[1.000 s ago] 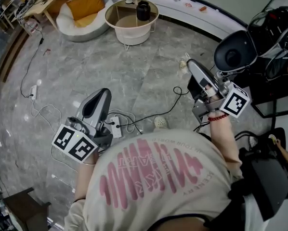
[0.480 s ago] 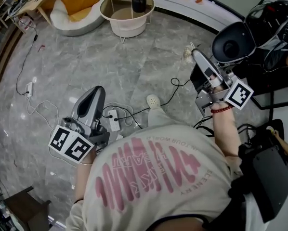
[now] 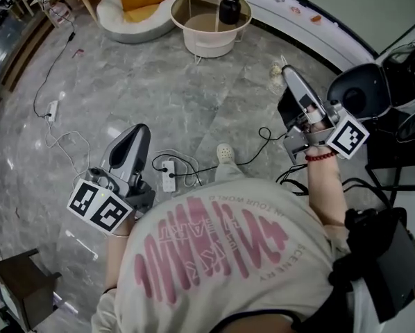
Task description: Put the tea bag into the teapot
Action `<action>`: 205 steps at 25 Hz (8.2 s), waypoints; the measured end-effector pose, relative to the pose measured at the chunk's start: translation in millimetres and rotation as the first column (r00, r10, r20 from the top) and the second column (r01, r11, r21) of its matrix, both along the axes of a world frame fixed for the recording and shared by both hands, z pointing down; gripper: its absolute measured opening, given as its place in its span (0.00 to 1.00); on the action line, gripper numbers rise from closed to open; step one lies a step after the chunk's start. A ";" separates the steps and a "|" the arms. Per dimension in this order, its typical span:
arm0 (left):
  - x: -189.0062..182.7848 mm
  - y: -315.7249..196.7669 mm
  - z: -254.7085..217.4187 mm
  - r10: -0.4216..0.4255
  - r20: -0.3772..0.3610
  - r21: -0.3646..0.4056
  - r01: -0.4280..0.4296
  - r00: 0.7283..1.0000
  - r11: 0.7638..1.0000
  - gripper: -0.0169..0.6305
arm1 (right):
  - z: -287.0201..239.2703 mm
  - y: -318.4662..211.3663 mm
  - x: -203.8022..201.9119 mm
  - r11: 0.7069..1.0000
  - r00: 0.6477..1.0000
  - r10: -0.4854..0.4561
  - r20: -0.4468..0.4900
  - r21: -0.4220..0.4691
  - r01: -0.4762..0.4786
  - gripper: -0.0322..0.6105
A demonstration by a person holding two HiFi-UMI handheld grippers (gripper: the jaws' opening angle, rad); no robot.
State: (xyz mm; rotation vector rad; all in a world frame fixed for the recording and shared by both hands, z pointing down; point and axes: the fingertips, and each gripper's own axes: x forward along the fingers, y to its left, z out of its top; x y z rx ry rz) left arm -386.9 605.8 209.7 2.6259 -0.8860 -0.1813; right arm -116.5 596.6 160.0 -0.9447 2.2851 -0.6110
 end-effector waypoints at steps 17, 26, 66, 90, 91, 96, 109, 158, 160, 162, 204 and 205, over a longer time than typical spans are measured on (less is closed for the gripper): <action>72.8 -140.5 1.7 -0.052 0.011 0.013 0.052 0.999 0.999 0.05 | 17.9 -140.4 78.5 0.999 0.999 -0.026 -0.021 -0.021 0.025 0.06; 145.3 -224.6 4.5 -0.049 -0.003 -0.040 0.049 0.999 0.998 0.05 | 34.9 -222.1 129.4 0.993 0.997 -0.077 -0.005 -0.086 0.076 0.06; 213.6 -306.5 35.7 0.048 -0.021 -0.156 -0.050 0.999 0.987 0.05 | 68.4 -268.6 193.5 0.986 0.998 0.051 0.040 -0.160 -0.044 0.06; 205.1 -521.6 38.2 0.110 -0.040 -0.180 -0.115 0.993 0.977 0.05 | 62.4 -432.6 207.1 0.957 0.979 0.198 0.050 -0.224 -0.182 0.06; 206.3 -532.1 37.1 0.111 -0.046 -0.179 -0.118 0.993 0.977 0.05 | 59.6 -441.0 207.4 0.957 0.979 0.199 0.041 -0.222 -0.186 0.06; 218.0 -574.3 35.8 0.152 -0.052 -0.193 -0.159 0.987 0.968 0.05 | 57.4 -481.0 213.1 0.947 0.971 0.233 0.047 -0.238 -0.216 0.06; 233.1 -694.9 38.2 0.213 -0.059 -0.216 -0.221 0.975 0.951 0.05 | 60.5 -590.3 217.0 0.930 0.958 0.283 0.052 -0.259 -0.261 0.06; 411.1 -836.3 96.4 0.048 0.099 -0.270 -0.020 0.994 0.963 0.05 | 170.3 -799.3 286.4 0.850 0.999 0.008 0.039 -0.527 0.014 0.06; 419.8 -836.6 101.3 0.034 0.100 -0.277 -0.005 0.994 0.961 0.05 | 179.7 -802.8 290.4 0.845 0.999 -0.025 0.027 -0.533 0.035 0.06; 425.1 -834.6 104.7 0.016 0.105 -0.281 0.014 0.994 0.960 0.05 | 187.7 -804.9 292.9 0.840 0.998 -0.057 0.021 -0.540 0.059 0.06; 369.7 -862.3 135.7 -0.142 0.186 -0.383 0.205 0.972 0.901 0.05 | 363.1 -844.0 271.6 0.699 0.843 -0.302 -0.445 -0.705 -0.121 0.06; 368.8 -862.6 136.5 -0.144 0.186 -0.385 0.207 0.972 0.899 0.05 | 366.7 -842.4 268.7 0.690 0.838 -0.318 -0.443 -0.714 -0.116 0.06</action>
